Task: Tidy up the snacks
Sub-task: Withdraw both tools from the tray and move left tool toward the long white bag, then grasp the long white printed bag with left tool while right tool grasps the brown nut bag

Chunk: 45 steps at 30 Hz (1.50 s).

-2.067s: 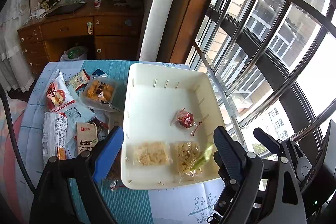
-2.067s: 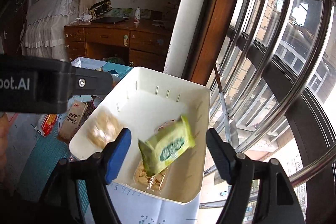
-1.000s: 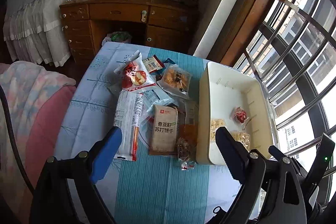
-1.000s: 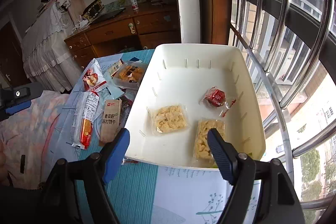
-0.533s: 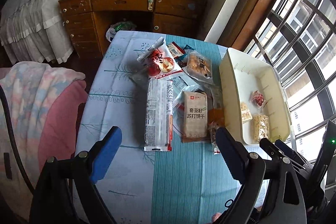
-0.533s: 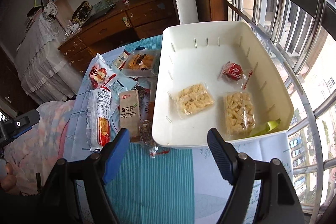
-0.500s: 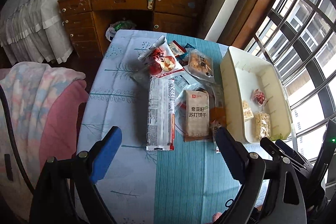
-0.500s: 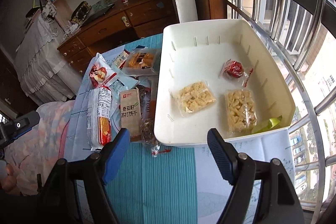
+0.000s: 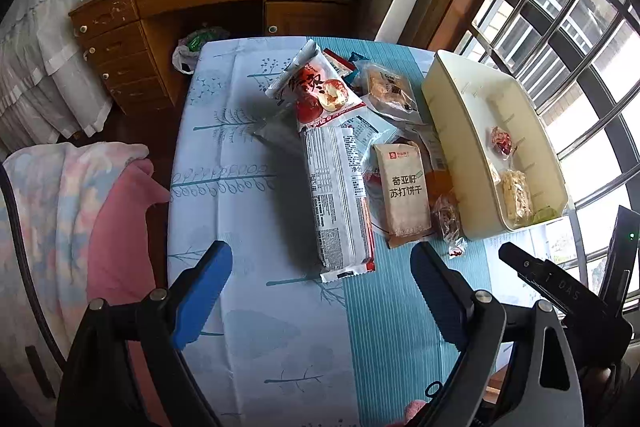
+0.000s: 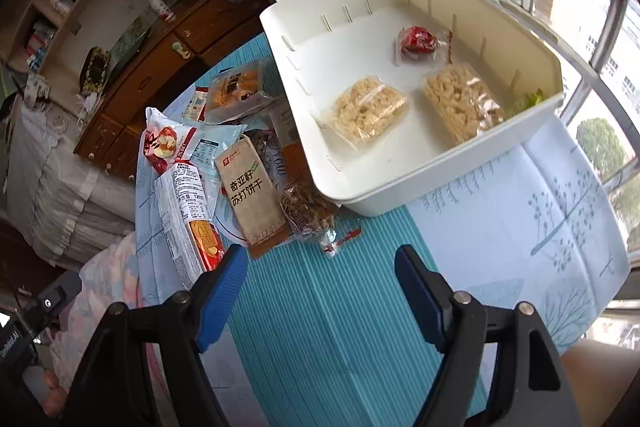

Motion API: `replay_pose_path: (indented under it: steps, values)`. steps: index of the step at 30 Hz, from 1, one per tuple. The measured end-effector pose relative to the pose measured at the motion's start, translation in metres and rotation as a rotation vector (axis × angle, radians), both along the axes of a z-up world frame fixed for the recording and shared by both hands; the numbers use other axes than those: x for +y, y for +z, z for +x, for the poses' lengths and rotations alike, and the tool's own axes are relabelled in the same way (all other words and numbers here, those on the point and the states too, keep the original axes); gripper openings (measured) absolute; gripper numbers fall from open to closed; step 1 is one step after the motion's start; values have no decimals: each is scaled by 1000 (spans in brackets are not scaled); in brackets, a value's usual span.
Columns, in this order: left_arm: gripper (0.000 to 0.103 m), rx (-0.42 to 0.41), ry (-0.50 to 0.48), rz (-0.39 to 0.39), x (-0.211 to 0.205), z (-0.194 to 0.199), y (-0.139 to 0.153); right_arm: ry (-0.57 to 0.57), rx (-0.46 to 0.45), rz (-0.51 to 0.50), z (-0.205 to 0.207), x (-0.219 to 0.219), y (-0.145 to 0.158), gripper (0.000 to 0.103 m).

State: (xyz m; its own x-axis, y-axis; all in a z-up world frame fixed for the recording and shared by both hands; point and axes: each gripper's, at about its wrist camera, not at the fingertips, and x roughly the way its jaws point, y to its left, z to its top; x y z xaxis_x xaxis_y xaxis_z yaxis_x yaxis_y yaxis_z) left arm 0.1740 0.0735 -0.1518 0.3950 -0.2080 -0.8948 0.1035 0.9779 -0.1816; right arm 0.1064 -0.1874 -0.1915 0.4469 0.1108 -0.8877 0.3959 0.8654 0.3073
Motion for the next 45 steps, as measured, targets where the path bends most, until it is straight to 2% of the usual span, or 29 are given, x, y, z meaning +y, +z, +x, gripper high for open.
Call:
replay_pose_path:
  steps: [8, 12, 21, 29, 34, 40, 42, 45]
  values:
    - [90, 82, -31, -11, 9, 14, -25, -200, 75, 170, 2, 0, -28, 77]
    - [90, 125, -35, 1, 7, 24, -40, -288, 80, 241, 9, -1, -40, 77]
    - [90, 217, -39, 54, -5, 52, -67, -366, 92, 307, 30, 3, -67, 77]
    - [90, 285, -65, 108, -24, 69, -91, -355, 108, 245, 52, 6, -79, 79]
    - [90, 317, -92, 150, -37, 80, -110, -336, 100, 194, 63, 9, -82, 84]
    - [90, 356, -102, 165, -50, 92, -128, -329, 136, 163, 75, 14, -94, 85]
    - [90, 361, -104, 142, -54, 95, -131, -313, 126, 143, 78, 15, -92, 85]
    - [90, 371, -120, 156, -61, 100, -136, -303, 119, 138, 80, 15, -91, 84]
